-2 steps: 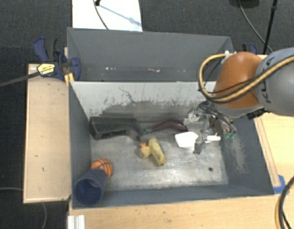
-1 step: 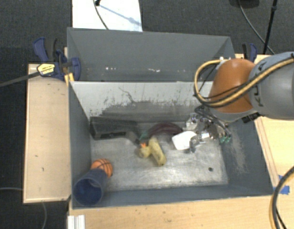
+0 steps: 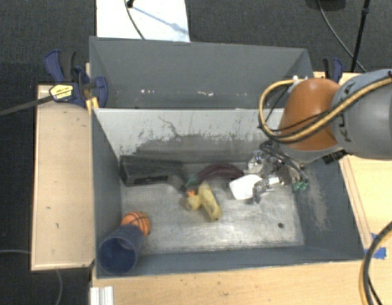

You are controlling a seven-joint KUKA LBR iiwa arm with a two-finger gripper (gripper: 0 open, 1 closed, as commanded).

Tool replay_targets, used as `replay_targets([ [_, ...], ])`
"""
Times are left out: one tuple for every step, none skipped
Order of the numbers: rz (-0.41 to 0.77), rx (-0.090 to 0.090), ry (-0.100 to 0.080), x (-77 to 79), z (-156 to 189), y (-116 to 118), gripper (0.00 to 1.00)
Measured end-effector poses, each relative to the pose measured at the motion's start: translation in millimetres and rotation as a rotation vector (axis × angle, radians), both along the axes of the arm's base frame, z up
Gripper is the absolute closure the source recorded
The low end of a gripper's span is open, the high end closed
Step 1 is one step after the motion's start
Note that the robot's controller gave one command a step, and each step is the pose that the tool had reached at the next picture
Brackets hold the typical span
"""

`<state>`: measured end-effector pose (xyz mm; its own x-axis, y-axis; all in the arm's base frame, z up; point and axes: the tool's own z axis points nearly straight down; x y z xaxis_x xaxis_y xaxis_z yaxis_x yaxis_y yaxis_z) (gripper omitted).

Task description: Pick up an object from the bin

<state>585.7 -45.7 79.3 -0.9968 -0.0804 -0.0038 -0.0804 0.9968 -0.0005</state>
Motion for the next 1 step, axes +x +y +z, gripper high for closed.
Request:
replay_targets([
  [0.295, -0.001, -0.005, -9.3, 142.1, 29.0, 1.0],
])
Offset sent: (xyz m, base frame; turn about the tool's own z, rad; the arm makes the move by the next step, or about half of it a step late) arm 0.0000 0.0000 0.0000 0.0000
